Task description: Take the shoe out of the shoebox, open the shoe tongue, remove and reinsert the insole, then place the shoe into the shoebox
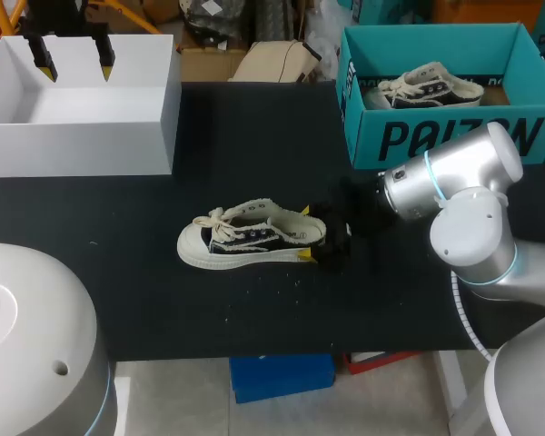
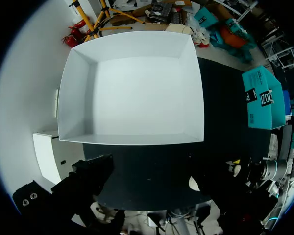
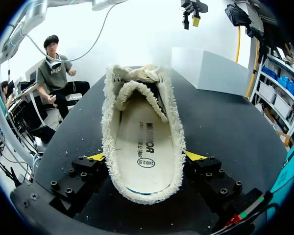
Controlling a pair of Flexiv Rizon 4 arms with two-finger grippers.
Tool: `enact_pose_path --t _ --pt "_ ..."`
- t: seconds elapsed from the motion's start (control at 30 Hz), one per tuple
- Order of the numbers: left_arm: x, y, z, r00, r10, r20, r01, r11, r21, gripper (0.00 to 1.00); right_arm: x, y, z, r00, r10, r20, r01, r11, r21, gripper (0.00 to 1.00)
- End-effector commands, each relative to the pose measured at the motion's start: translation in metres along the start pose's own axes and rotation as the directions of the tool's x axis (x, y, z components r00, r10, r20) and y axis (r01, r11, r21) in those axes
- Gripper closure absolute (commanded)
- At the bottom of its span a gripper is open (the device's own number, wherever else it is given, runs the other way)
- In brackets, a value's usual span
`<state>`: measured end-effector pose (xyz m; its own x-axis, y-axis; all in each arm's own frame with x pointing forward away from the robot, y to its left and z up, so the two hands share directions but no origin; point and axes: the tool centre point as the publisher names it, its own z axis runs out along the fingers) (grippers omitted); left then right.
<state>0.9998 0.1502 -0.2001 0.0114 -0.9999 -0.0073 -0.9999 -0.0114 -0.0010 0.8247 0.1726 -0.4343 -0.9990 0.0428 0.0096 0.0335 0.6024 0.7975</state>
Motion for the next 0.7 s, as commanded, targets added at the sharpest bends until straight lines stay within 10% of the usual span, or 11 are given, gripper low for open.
enact_pose_path --t 0.03,0.5,0.7 --pt "0.027 0.011 -0.01 0.991 -0.086 0.099 0.083 0.996 0.037 0.0 -0.001 -0.004 0.006 1.0 0.001 0.0 -0.001 1.0 -0.001 1.0" --pt "0.131 0.076 -0.02 0.985 -0.135 0.11 0.125 0.987 0.097 0.0 -0.001 -0.004 0.006 1.0 0.001 0.0 -0.001 1.0 -0.001 1.0" --pt "0.131 0.076 -0.02 0.985 -0.135 0.11 0.125 0.987 0.097 0.0 -0.001 -0.004 0.006 1.0 0.001 0.0 -0.001 1.0 -0.001 1.0"
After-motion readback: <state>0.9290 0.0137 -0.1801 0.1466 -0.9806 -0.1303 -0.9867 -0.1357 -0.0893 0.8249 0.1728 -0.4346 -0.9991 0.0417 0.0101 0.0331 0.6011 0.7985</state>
